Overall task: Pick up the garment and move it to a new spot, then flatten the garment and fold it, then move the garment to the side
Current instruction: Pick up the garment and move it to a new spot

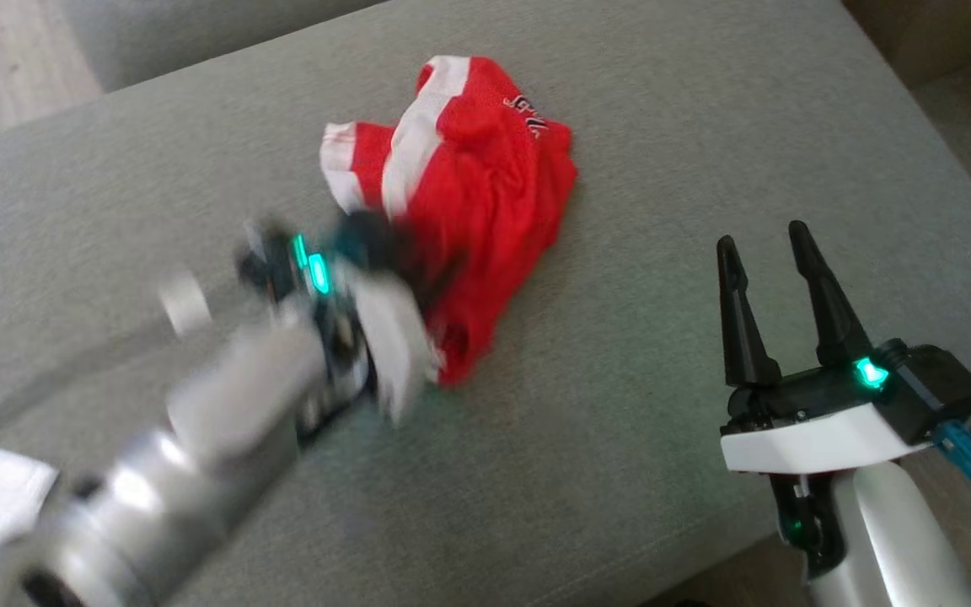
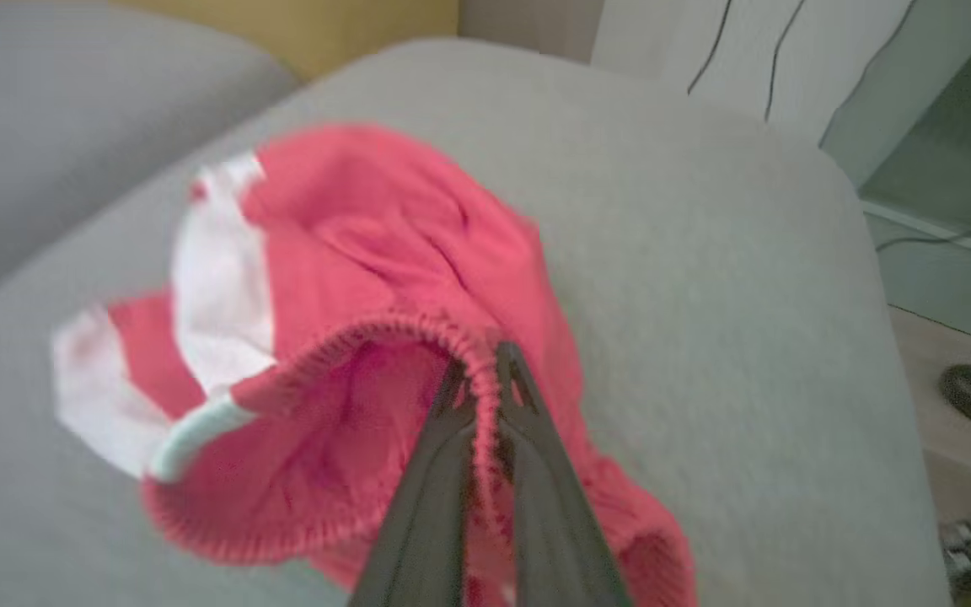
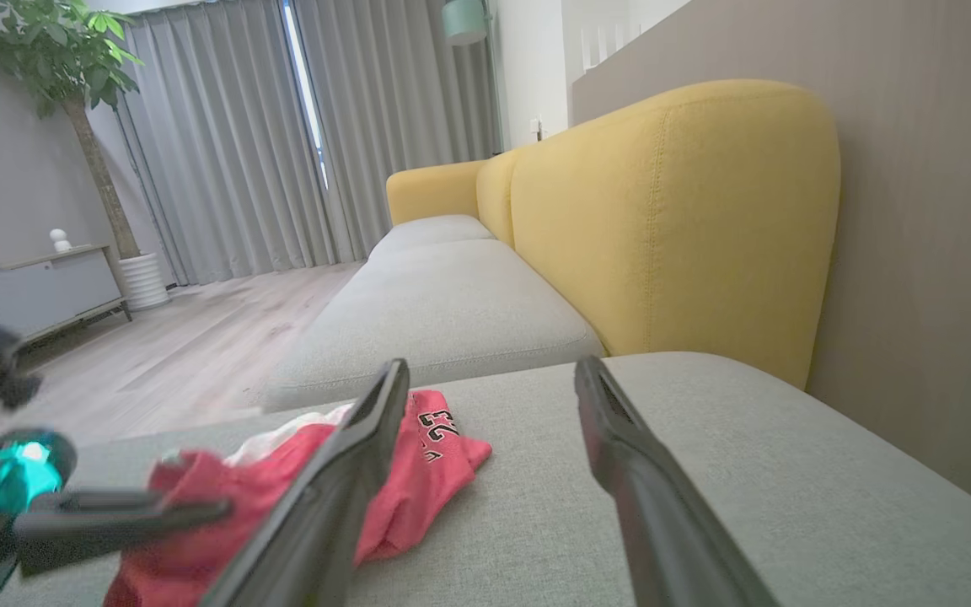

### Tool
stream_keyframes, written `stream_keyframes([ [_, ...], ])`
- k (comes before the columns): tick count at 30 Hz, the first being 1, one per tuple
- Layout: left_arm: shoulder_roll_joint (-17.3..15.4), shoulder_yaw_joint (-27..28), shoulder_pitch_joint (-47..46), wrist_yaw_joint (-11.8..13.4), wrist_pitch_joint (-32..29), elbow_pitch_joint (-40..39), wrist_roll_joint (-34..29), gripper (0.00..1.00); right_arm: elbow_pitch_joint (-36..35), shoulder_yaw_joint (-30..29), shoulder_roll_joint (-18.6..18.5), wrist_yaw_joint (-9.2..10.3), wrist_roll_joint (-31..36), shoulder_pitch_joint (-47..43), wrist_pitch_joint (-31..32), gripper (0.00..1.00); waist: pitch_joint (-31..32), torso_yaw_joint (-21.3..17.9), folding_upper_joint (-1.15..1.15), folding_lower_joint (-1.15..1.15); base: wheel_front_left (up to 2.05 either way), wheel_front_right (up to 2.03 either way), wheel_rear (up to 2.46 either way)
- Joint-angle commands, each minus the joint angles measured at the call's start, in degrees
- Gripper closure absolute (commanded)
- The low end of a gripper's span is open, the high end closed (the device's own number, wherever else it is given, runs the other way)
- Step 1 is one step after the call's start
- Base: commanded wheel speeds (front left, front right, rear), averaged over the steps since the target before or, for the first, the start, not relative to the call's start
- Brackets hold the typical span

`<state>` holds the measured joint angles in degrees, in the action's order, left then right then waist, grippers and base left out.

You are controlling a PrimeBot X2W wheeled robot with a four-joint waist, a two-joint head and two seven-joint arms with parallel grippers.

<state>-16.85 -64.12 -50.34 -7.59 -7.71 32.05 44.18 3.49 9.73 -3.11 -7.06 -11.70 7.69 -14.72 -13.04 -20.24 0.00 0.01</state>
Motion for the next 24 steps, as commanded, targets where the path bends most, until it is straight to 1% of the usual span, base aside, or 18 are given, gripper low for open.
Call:
stream_keyframes([
  [1,-0.4,0.49,-0.35,0.1,1.9,-1.16,-0.75,1.0,-1.6,0.75,0.23,-0.43,0.07,1.37,-0.28,0.0,-0.44,1.49,0.0,-0.01,0.0,0.0,0.0],
  [3,0.75,-1.41,3.34,0.1,4.08,-0.46,-1.17,1.0,-1.21,0.55,0.23,-0.43,0.52,1.37,-0.28,0.0,-0.49,2.63,0.0,-0.01,0.0,0.0,0.0],
  [6,2.86,-2.34,6.91,0.29,7.55,0.86,-1.09,1.0,-0.57,0.06,0.23,-0.43,0.96,1.06,-0.28,0.0,0.13,4.53,0.0,-0.01,0.0,0.0,0.0],
  [7,3.55,-2.53,7.58,0.66,8.99,1.29,-1.48,0.83,-0.24,-0.08,0.23,-0.43,1.22,0.83,-0.28,0.0,0.59,5.23,0.0,-0.01,0.0,0.0,0.0],
  [8,4.25,-2.7,8.23,1.02,10.84,1.51,-2.01,0.0,0.13,-0.13,0.23,-0.43,1.57,0.53,-0.28,0.0,1.17,5.89,0.0,-0.01,0.0,0.0,0.0],
  [10,5.1,-3.74,9.59,2.2,13.8,2.08,-3.81,0.0,0.92,0.51,0.23,-0.43,2.67,-0.15,-0.28,0.0,2.66,7.09,0.0,-0.01,0.0,0.0,0.0],
  [12,5.64,-4.35,11.44,4.76,16.65,2.7,-5.52,0.0,1.73,0.91,0.23,-0.43,3.33,-1.07,-0.28,0.0,4.51,8.34,0.0,-0.01,0.0,0.0,0.0],
  [13,5.95,-4.08,12.63,6.62,18.36,2.86,-5.98,0.0,2.14,0.86,0.23,-0.43,3.41,-1.62,-0.28,0.0,5.62,9.06,0.0,-0.01,0.0,0.0,0.0],
  [15,6.49,-2.29,15.52,11.21,21.24,2.32,-6.49,0.0,3.02,1.08,0.23,-0.43,3.39,-2.75,-0.28,0.0,7.79,10.31,0.0,-0.01,0.0,0.0,0.0],
  [18,6.66,2.51,21.47,17.6,22.59,-0.88,-6.78,0.0,4.21,0.8,0.23,-0.43,3.55,-4.68,-0.28,0.0,11.02,12.42,0.0,-0.01,0.0,0.0,0.0],
  [19,6.66,2.51,21.47,17.6,22.59,-0.88,-6.78,0.0,4.21,0.8,0.23,-0.43,3.55,-4.68,-0.28,0.0,11.02,12.42,0.0,-0.01,0.0,0.0,0.0],
  [22,5.93,13.12,29.44,24.24,22.67,-9.64,-9.49,0.0,4.63,-1.01,0.23,-0.43,3.19,-6.6,-0.28,0.0,13.0,14.87,0.0,-0.01,0.0,0.0,0.0],
  [23,5.47,16.4,32.36,26.05,22.67,-12.43,-11.49,0.0,4.67,-1.61,0.23,-0.43,3.34,-7.23,-0.28,0.0,13.59,15.61,0.0,-0.01,0.0,0.0,0.0],
  [24,5.42,19.63,35.39,27.28,22.68,-15.29,-13.29,0.0,4.63,-2.48,0.23,-0.43,3.46,-7.98,-0.28,0.0,14.34,16.54,0.0,-0.01,0.0,0.0,0.0],
])
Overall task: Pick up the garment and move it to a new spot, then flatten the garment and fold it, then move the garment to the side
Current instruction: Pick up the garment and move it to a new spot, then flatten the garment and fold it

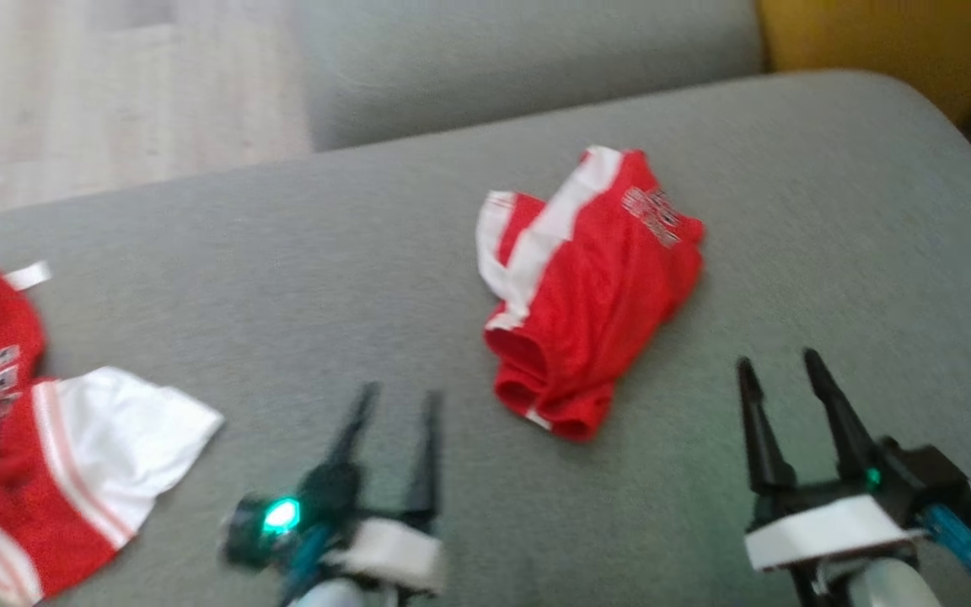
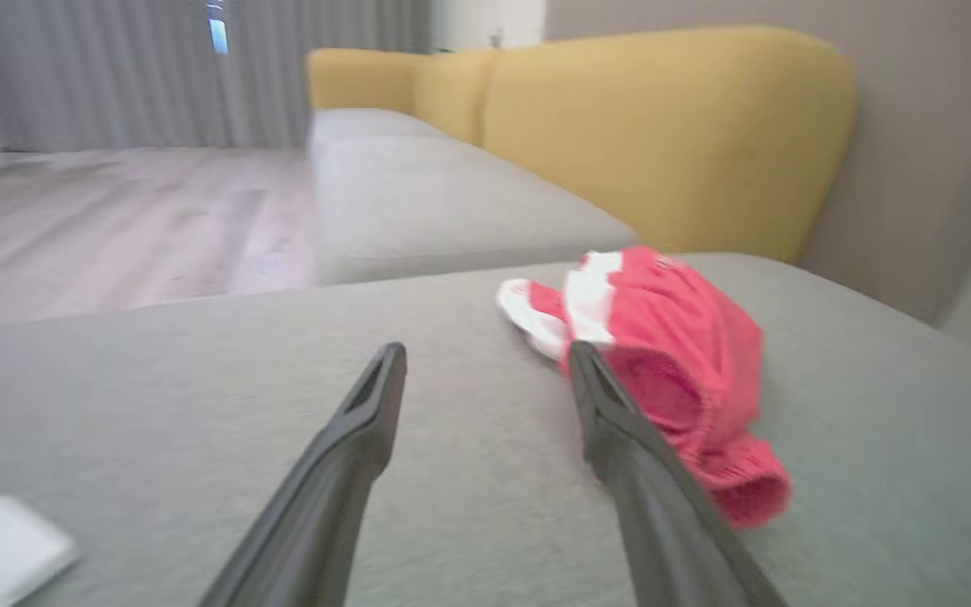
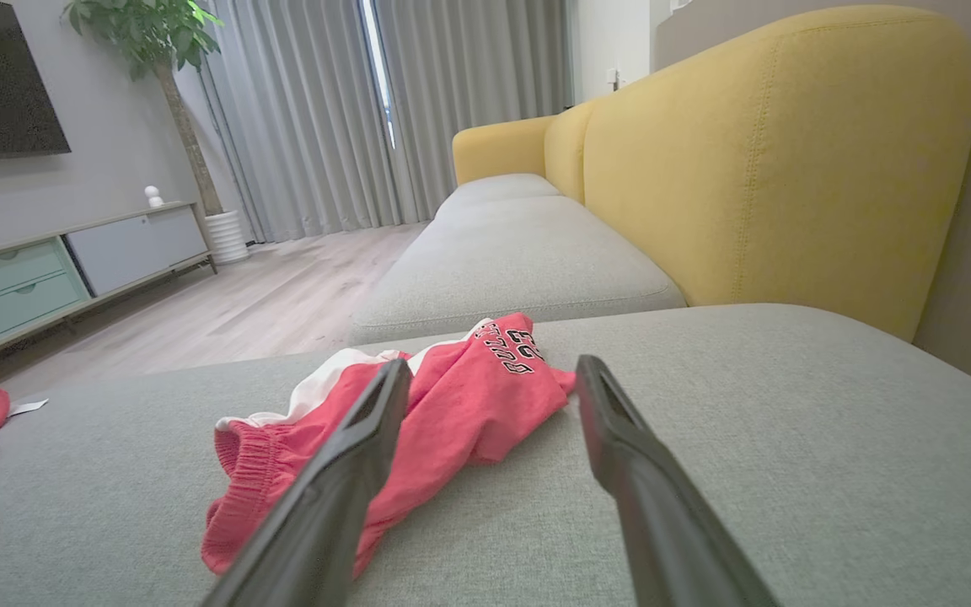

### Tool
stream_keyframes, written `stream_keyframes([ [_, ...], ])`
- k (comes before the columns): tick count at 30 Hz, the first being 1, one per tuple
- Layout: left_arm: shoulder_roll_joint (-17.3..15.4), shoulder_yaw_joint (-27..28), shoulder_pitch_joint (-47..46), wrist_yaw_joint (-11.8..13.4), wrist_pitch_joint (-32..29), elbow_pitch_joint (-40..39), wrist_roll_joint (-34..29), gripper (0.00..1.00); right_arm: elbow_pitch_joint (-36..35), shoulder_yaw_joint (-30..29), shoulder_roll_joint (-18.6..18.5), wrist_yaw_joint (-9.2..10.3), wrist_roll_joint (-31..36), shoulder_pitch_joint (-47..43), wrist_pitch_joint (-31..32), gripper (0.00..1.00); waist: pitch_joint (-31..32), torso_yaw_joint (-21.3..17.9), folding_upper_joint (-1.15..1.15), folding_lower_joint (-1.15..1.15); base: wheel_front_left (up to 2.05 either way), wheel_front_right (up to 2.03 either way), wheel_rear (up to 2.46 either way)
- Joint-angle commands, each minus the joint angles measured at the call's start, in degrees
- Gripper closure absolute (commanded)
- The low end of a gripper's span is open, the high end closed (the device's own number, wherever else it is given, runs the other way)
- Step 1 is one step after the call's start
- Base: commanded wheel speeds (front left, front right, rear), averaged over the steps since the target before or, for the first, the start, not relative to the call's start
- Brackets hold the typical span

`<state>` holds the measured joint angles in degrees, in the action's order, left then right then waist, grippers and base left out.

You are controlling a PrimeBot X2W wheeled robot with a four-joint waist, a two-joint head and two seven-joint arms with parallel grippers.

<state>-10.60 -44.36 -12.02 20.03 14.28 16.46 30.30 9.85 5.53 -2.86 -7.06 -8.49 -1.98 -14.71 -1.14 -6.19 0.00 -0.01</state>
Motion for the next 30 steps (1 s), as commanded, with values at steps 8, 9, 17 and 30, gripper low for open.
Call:
stream_keyframes([
  [8,3.64,20.86,15.75,-2.28,0.71,-13.59,-10.91,0.0,-3.5,-1.07,-0.02,-0.43,-0.15,-5.3,-0.29,0.0,6.88,7.1,0.0,0.01,0.0,0.0,0.0],
  [9,4.21,22.31,17.17,-3.61,0.71,-14.31,-11.72,0.0,-3.79,-0.77,-0.02,-0.43,-0.6,-6.08,-0.29,0.0,7.22,7.28,0.0,0.01,0.0,0.0,0.0],
  [17,7.08,29.44,23.71,-10.52,0.72,-16.95,-17.81,0.0,-4.36,0.55,-0.02,-0.43,-0.63,-8.46,-0.29,0.0,7.72,6.91,0.0,0.01,0.0,0.0,0.0],
  [30,7.7,30.7,23.11,-11.49,0.72,-15.62,-19.01,0.0,-3.83,1.56,-0.02,-0.43,-0.71,-7.83,-0.29,0.0,7.64,6.92,0.0,0.01,0.0,0.0,0.0],
])
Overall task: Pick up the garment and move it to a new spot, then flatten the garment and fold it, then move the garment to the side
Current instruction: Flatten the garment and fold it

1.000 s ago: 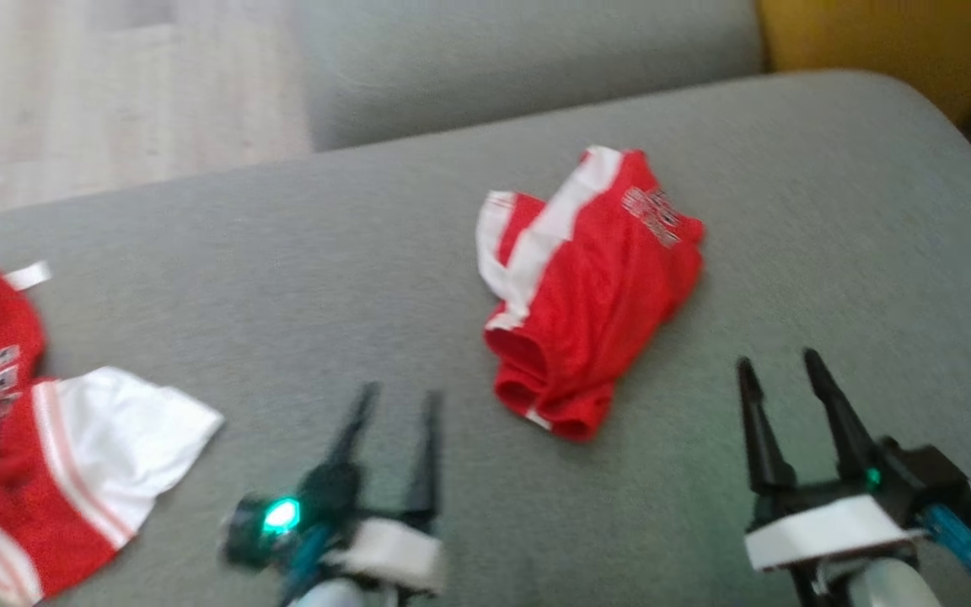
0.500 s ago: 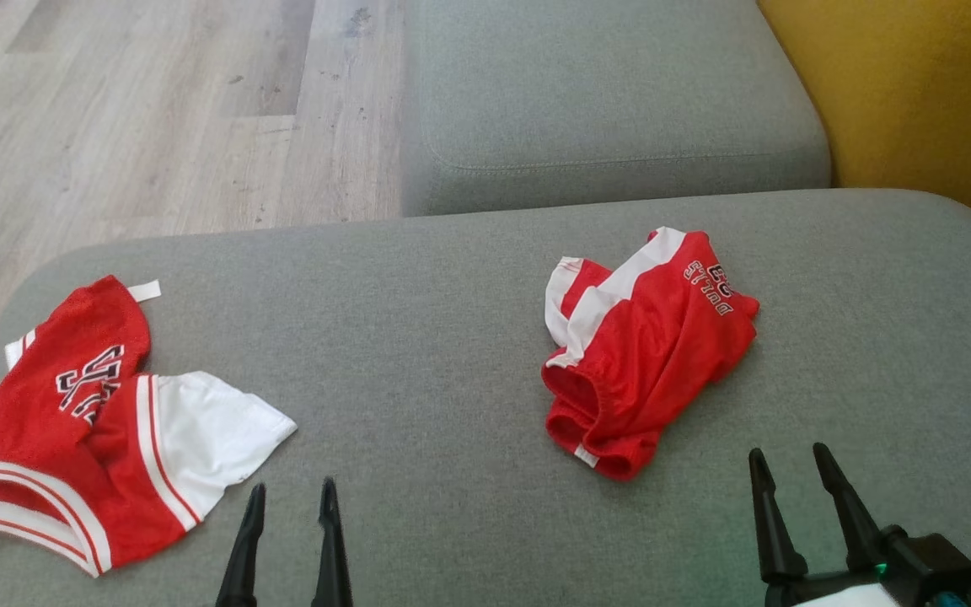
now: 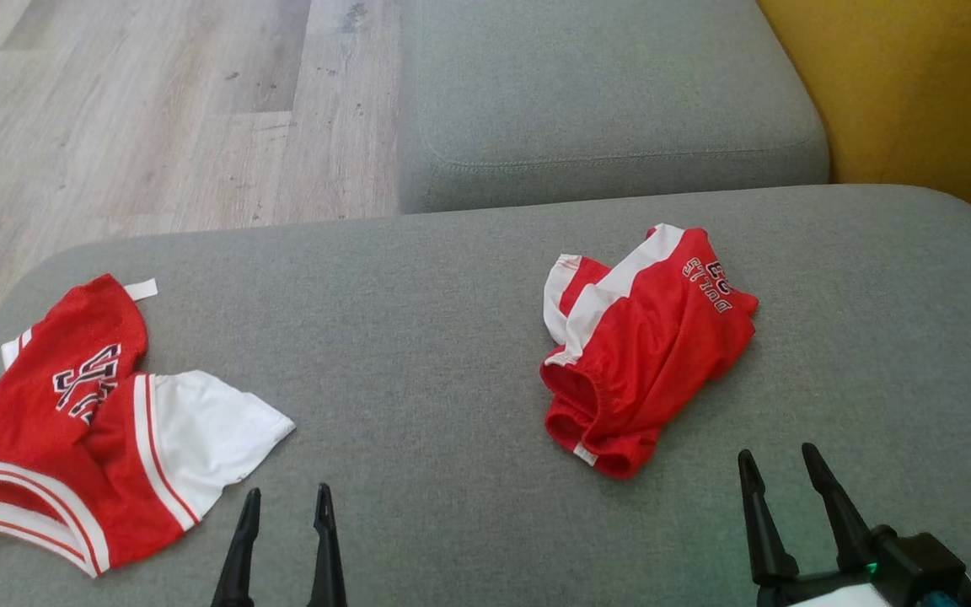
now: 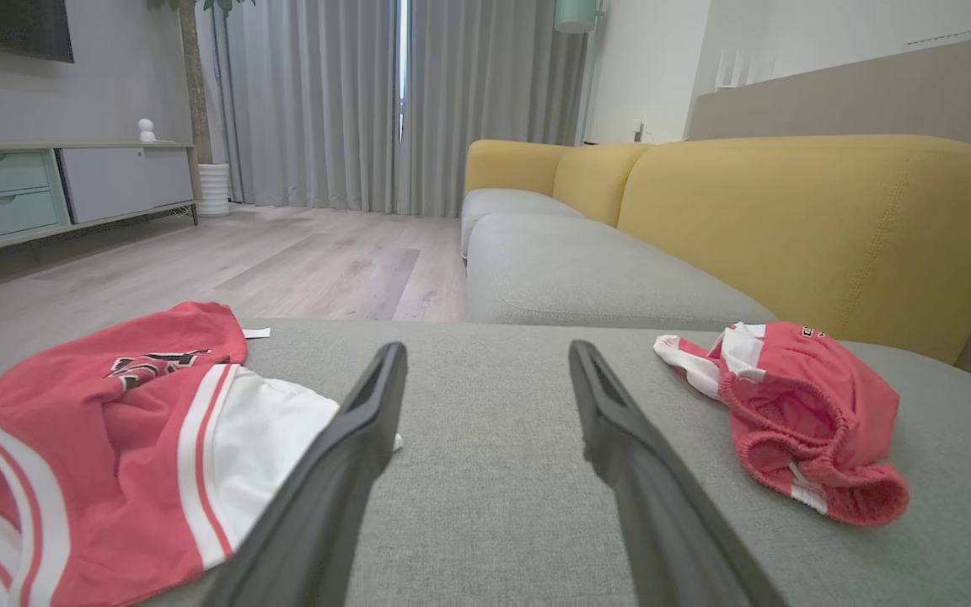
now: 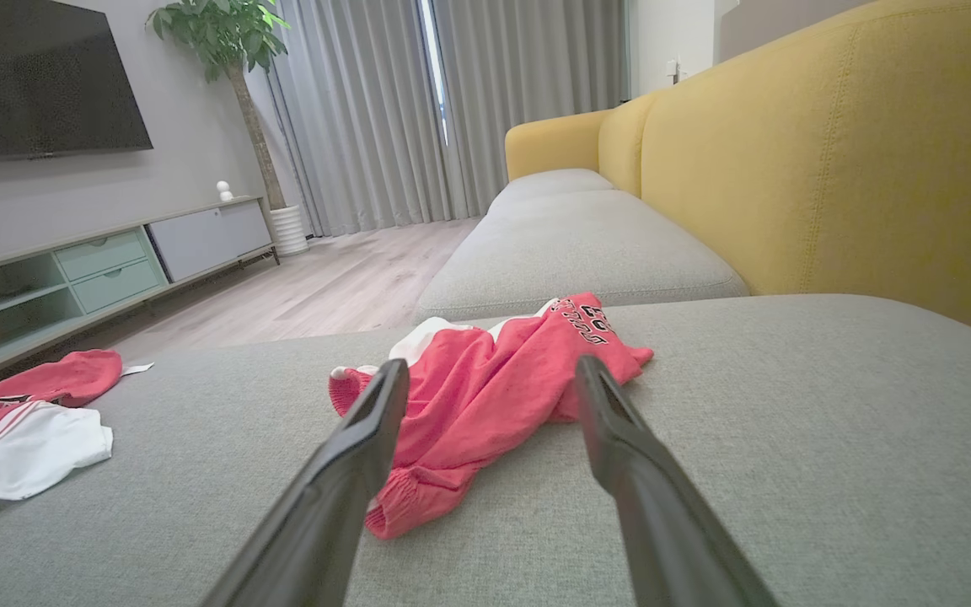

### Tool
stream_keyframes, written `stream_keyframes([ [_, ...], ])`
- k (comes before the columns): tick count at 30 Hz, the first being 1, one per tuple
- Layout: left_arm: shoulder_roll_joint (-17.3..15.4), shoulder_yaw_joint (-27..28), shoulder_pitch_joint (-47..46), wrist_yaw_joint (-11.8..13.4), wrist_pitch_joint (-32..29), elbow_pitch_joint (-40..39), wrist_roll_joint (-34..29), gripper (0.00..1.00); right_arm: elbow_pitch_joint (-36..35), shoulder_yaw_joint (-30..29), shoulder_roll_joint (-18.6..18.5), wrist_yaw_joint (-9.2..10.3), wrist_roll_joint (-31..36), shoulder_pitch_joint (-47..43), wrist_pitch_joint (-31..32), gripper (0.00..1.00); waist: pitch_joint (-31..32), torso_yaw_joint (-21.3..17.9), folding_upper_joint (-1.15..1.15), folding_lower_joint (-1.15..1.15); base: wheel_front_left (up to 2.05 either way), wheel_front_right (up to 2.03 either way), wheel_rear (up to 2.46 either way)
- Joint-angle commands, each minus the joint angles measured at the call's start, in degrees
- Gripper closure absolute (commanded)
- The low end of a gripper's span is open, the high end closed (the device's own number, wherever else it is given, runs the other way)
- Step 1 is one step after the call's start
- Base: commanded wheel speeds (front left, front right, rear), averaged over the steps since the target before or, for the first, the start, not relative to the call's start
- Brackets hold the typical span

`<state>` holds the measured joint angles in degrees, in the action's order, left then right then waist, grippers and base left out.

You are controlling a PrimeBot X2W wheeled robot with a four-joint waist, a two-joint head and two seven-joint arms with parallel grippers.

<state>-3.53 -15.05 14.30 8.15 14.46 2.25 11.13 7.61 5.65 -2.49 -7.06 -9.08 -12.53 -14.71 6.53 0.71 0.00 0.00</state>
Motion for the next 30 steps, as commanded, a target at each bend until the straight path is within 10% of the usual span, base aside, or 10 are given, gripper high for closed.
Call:
stream_keyframes([
  [1,0.64,1.21,-3.28,0.45,0.53,-1.31,0.17,0.0,-1.58,1.43,-0.39,-0.43,-0.14,2.74,-0.29,0.0,-0.05,0.03,0.0,0.0,0.0,0.0,0.0],
  [17,0.65,-0.32,-5.45,0.19,0.53,2.55,6.7,0.0,-1.3,1.05,-0.39,-0.43,0.95,3.35,-0.29,0.0,-1.66,-0.76,0.0,0.0,0.0,0.0,0.0],
  [30,0.65,-18.99,-23.67,-7.55,-1.98,13.31,42.89,0.0,-2.43,3.05,-0.39,-0.43,3.5,7.02,-0.29,0.0,-9.16,-5.58,0.0,0.0,0.0,0.0,0.0],
])
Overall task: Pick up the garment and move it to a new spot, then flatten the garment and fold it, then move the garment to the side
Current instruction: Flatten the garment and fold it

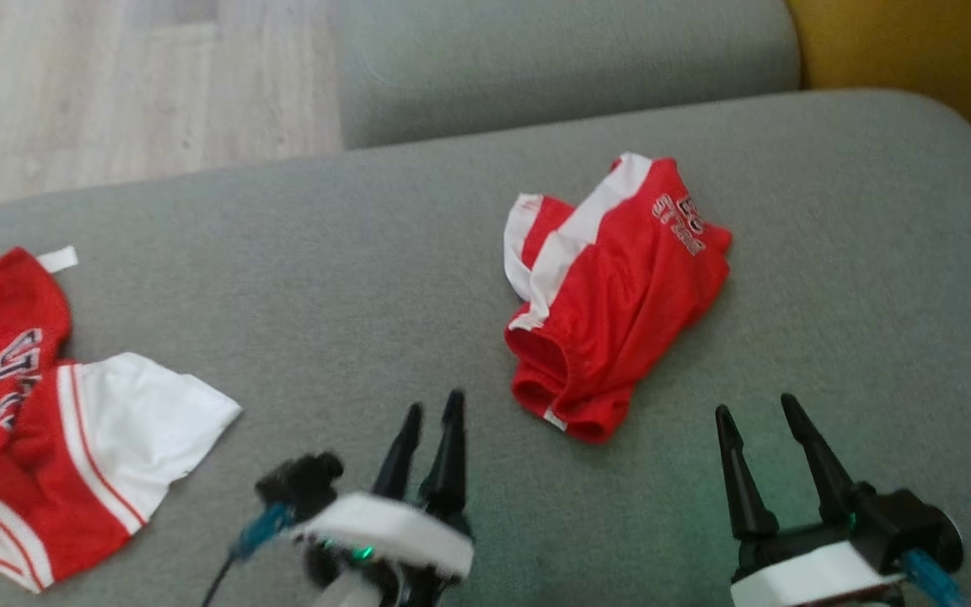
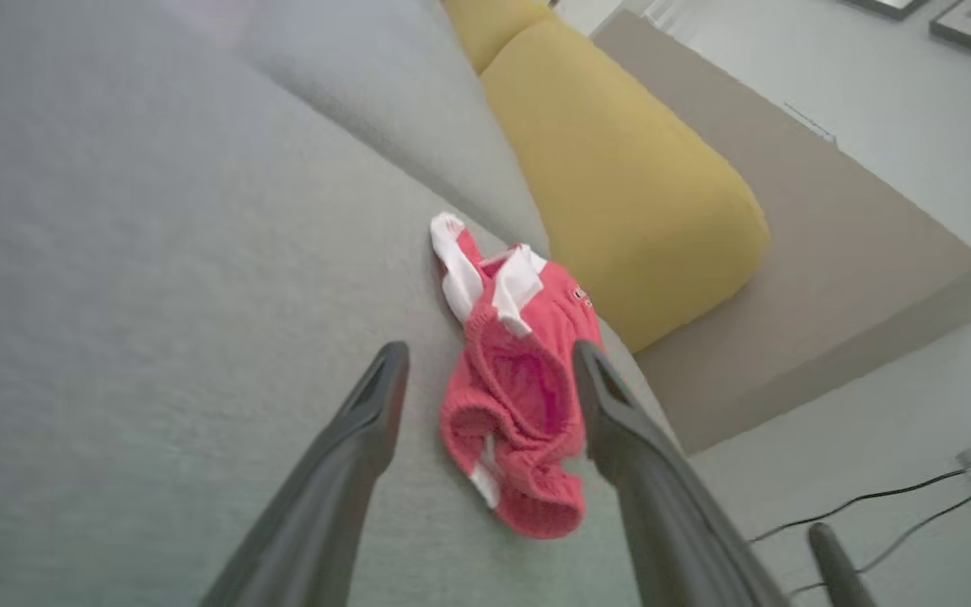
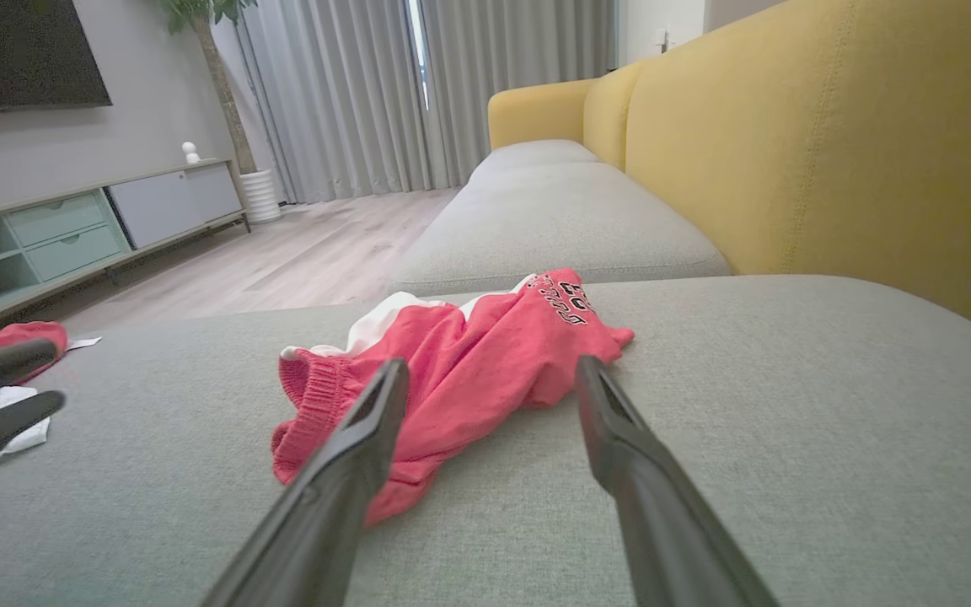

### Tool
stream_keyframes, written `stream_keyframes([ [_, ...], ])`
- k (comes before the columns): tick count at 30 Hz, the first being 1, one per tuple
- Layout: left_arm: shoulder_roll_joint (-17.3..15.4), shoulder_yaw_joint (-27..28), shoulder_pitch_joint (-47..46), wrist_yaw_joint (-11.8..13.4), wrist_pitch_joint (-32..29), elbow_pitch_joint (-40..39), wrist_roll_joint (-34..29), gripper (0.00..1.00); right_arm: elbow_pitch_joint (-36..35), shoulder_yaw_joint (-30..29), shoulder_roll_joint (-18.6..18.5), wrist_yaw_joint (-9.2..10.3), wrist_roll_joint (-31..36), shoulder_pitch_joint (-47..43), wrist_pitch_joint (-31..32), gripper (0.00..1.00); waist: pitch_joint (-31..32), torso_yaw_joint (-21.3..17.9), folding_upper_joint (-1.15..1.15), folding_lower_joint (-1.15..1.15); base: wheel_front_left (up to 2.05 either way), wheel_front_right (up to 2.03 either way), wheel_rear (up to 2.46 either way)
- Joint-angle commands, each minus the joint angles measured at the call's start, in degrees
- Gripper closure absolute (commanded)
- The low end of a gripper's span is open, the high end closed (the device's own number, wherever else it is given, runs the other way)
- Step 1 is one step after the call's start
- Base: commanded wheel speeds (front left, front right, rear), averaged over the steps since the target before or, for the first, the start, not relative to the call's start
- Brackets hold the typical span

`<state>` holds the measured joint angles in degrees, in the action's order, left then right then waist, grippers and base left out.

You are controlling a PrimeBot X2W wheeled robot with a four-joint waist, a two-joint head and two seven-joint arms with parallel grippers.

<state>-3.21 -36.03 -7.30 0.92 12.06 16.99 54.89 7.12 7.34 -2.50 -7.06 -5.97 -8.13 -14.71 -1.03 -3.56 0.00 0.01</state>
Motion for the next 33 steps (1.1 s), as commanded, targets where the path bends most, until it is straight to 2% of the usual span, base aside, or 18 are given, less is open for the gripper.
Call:
stream_keyframes([
  [1,0.33,0.42,-3.64,-0.62,-0.44,-1.5,3.42,0.0,-2.02,1.49,-0.38,-0.43,0.42,3.05,-0.29,0.0,-2.43,-1.77,0.0,-0.01,0.0,0.0,0.0],
  [2,0.33,-2.29,-6.78,-0.88,-1.89,-1.82,11.93,0.0,-1.9,1.65,-0.38,-0.43,0.52,3.87,-0.29,0.0,-4.0,-2.7,0.0,-0.01,0.0,0.0,0.0],
  [3,0.33,-3.57,-8.37,-0.68,-2.59,-1.84,15.79,0.0,-1.83,1.68,-0.38,-0.43,0.53,4.22,-0.29,0.0,-4.73,-3.12,0.0,-0.01,0.0,0.0,0.0],
  [7,0.33,-7.84,-14.82,-0.09,-3.83,-2.07,28.7,0.0,-1.66,2.04,-0.38,-0.43,0.57,5.79,-0.29,0.0,-7.46,-4.87,0.0,-0.01,0.0,0.0,0.0],
  [11,0.33,-10.71,-20.37,0.09,-2.97,-0.51,37.75,0.0,-1.58,1.99,-0.38,-0.43,0.49,7.01,-0.29,0.0,-9.27,-6.53,0.0,-0.01,0.0,0.0,0.0],
  [15,0.33,-12.37,-24.41,0.61,-1.01,3.56,43.28,0.0,-1.51,2.05,-0.38,-0.43,0.75,7.83,-0.29,0.0,-10.27,-8.32,0.0,-0.01,0.0,0.0,0.0],
  [18,0.33,-12.64,-26.26,0.01,0.49,6.37,46.61,0.0,-1.47,1.74,-0.38,-0.43,0.74,8.06,-0.29,0.0,-10.62,-9.47,0.0,-0.01,0.0,0.0,0.0],
  [26,0.33,-11.42,-28.23,-1.27,2.74,12.89,49.33,0.0,-1.31,1.85,-0.38,-0.43,0.75,7.65,-0.29,0.0,-10.21,-10.7,0.0,-0.01,0.0,0.0,0.0],
  [27,0.33,-11.09,-28.17,-1.36,2.82,13.59,49.85,0.2,-1.28,1.95,-0.38,-0.43,0.78,7.56,-0.29,0.0,-10.06,-10.84,0.0,-0.01,0.0,0.0,0.0],
  [28,0.33,-10.71,-28.2,-1.32,2.87,14.41,50.0,0.35,-1.23,2.07,-0.38,-0.43,0.84,7.47,-0.29,0.0,-9.93,-10.95,0.0,-0.01,0.0,0.0,0.0],
  [29,0.33,-9.6,-28.17,-1.34,2.89,15.3,49.92,0.64,-1.2,2.18,-0.38,-0.43,0.93,7.42,-0.29,0.0,-9.8,-11.04,0.0,-0.01,0.0,0.0,0.0],
  [30,0.33,-8.93,-28.14,-1.32,2.9,16.04,49.59,0.97,-1.19,2.31,-0.38,-0.43,1.01,7.39,-0.29,0.0,-9.68,-11.17,0.0,-0.01,0.0,0.0,0.0],
  [31,0.33,-8.47,-28.13,-1.41,2.91,16.61,49.02,1.0,-1.18,2.44,-0.38,-0.43,1.1,7.36,-0.29,0.0,-9.57,-11.29,0.0,-0.01,0.0,0.0,0.0],
  [33,0.33,-7.19,-27.99,-1.88,2.92,17.5,47.76,1.0,-1.11,2.72,-0.38,-0.43,1.25,7.31,-0.29,0.0,-9.27,-11.6,0.0,-0.01,0.0,0.0,0.0],
])
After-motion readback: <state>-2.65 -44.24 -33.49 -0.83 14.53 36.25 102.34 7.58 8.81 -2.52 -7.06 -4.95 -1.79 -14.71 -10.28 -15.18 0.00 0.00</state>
